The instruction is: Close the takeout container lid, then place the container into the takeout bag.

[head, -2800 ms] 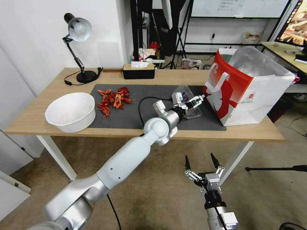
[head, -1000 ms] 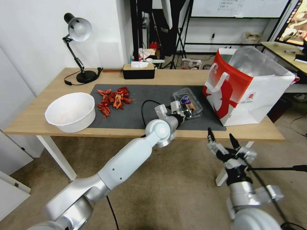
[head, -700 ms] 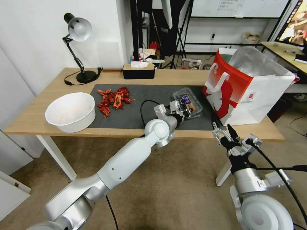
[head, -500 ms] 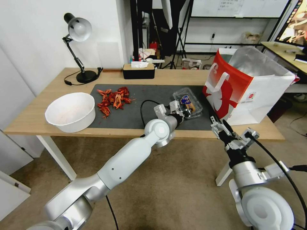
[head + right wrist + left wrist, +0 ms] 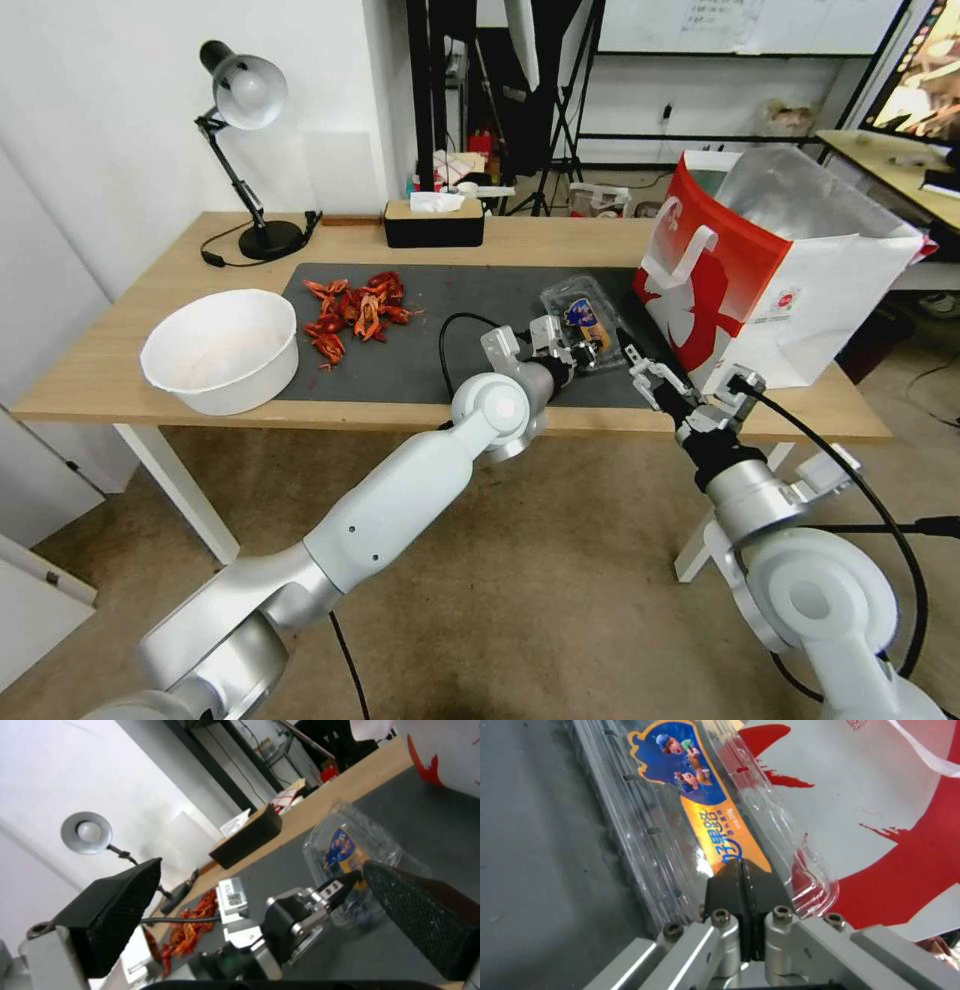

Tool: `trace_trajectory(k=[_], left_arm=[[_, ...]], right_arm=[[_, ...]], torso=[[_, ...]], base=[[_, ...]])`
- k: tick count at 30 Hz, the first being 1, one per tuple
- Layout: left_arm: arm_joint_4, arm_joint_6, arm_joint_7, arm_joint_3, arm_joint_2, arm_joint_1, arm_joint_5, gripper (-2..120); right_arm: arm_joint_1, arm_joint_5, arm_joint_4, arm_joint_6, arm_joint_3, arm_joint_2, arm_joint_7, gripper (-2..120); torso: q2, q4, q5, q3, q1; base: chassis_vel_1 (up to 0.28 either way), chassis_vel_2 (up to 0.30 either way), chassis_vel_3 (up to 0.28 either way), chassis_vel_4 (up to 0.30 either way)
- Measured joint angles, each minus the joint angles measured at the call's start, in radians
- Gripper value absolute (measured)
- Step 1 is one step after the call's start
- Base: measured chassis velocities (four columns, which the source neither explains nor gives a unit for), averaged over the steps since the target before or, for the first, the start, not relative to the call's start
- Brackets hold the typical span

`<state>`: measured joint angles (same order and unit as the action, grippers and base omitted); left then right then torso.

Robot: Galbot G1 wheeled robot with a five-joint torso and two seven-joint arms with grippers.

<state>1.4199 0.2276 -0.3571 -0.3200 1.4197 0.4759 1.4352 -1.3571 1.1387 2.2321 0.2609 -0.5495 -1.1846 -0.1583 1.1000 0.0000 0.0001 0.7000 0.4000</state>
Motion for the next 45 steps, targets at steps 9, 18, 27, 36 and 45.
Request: trace_trajectory(k=[9, 18, 27, 36, 45], left_arm=[[-0.004, 0.000, 0.000, -0.007, 0.002, 0.000, 0.001, 0], [-0.007, -0.001, 0.000, -0.003, 0.000, -0.001, 0.002, 0], [-0.014, -0.002, 0.003, 0.001, 0.007, -0.001, 0.002, 0], [-0.019, -0.002, 0.005, 0.003, 0.005, -0.002, 0.002, 0], [-0.019, -0.002, 0.007, 0.008, 0.002, 0.000, 0.001, 0]], right_arm=[[0.075, 0.034, -0.044, 0.047, 0.004, 0.048, -0.040, 100], [0.172, 0.089, -0.106, 0.076, 0.018, 0.083, -0.083, 100], [0.261, 0.141, -0.167, 0.141, 0.024, 0.131, -0.141, 100], [0.340, 0.192, -0.228, 0.235, 0.054, 0.181, -0.229, 100], [0.408, 0.284, -0.292, 0.308, 0.070, 0.205, -0.276, 100]], torso=[[0.000, 0.0000, -0.0001, 0.000, 0.000], [0.000, 0.0000, -0.0001, 0.000, 0.000], [0.000, 0.0000, -0.0001, 0.000, 0.000], [0.000, 0.0000, -0.0001, 0.000, 0.000], [0.000, 0.0001, -0.0001, 0.000, 0.000]], base=[[0.000, 0.000, 0.000, 0.000], [0.000, 0.000, 0.000, 0.000], [0.000, 0.000, 0.000, 0.000], [0.000, 0.000, 0.000, 0.000], [0.000, 0.000, 0.000, 0.000]])
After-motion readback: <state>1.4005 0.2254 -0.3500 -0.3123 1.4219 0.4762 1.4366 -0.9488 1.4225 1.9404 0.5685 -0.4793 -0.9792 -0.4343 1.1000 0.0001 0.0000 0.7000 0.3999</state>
